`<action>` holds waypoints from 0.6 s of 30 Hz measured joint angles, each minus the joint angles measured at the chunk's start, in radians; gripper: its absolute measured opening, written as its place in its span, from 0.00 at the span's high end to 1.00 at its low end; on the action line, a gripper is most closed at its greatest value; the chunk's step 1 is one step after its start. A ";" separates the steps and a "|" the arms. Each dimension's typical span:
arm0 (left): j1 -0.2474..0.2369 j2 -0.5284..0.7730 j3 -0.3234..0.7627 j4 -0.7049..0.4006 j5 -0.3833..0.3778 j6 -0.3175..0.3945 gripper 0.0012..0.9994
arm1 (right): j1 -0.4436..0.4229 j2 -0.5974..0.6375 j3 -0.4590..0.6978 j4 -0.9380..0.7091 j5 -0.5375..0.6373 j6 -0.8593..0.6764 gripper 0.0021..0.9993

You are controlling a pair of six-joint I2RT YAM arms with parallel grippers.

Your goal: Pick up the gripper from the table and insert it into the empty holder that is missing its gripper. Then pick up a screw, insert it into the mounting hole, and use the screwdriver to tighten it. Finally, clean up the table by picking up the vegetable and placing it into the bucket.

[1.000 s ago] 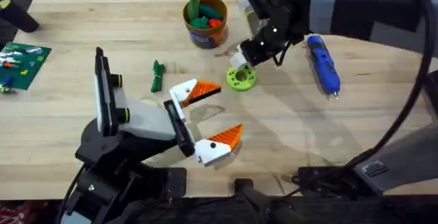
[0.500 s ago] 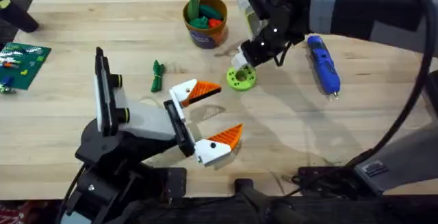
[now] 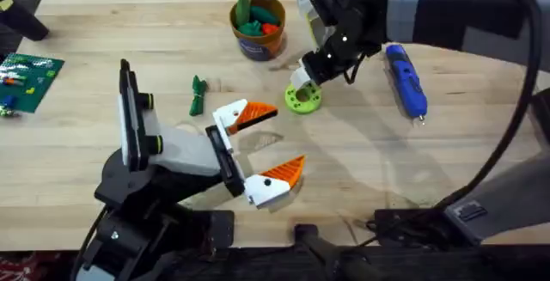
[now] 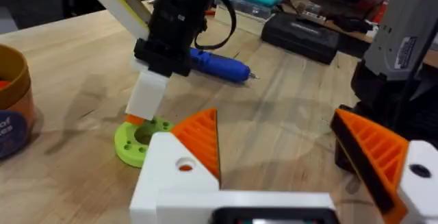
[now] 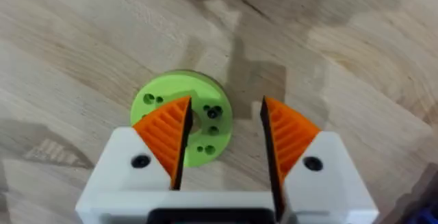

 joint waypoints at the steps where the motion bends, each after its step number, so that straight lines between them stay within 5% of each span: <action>1: 0.000 0.000 0.000 0.000 0.000 0.000 0.02 | 0.000 0.000 0.000 0.000 0.000 0.000 0.41; 9: 0.000 0.000 0.000 0.000 0.000 0.000 0.02 | 0.000 0.030 0.001 0.001 -0.005 0.002 0.43; 15: 0.000 0.000 0.000 0.000 0.000 0.000 0.02 | 0.006 0.029 0.009 -0.002 -0.014 -0.002 0.93; 18: 0.000 0.000 0.000 0.000 0.000 0.000 0.02 | 0.002 0.031 0.010 0.004 -0.015 0.003 0.99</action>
